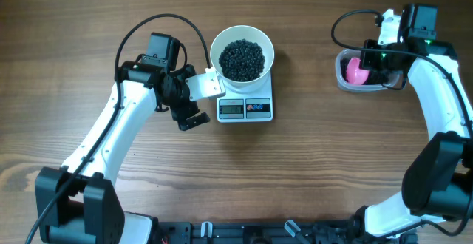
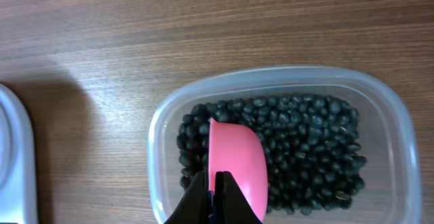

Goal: Scoop item into bowl and weigh 150g on scale
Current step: 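Lower the pink scoop into the bean tub and scoop a few beans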

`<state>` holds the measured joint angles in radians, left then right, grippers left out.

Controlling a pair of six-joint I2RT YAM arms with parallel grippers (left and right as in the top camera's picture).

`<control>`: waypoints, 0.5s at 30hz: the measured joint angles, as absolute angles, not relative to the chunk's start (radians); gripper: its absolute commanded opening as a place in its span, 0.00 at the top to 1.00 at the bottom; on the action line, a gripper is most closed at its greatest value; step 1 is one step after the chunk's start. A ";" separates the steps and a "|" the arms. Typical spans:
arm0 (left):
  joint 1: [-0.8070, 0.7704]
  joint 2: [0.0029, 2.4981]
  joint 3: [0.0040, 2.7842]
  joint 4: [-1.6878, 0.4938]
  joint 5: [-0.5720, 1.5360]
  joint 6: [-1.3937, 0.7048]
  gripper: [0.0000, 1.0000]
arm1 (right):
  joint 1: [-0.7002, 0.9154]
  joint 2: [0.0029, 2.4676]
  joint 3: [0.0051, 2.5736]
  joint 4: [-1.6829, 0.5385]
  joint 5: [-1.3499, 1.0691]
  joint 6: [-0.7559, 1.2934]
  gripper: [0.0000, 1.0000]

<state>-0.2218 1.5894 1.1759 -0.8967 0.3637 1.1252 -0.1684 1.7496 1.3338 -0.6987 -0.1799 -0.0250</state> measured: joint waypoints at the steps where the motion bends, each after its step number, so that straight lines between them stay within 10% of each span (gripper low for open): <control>1: -0.222 1.589 1.176 -0.897 0.364 1.125 0.00 | -0.167 1.750 1.334 -0.698 -0.166 -0.028 0.96; 15: -0.222 1.589 1.176 -0.896 0.364 1.125 0.00 | -0.165 1.768 1.355 -0.703 -0.111 -0.008 0.96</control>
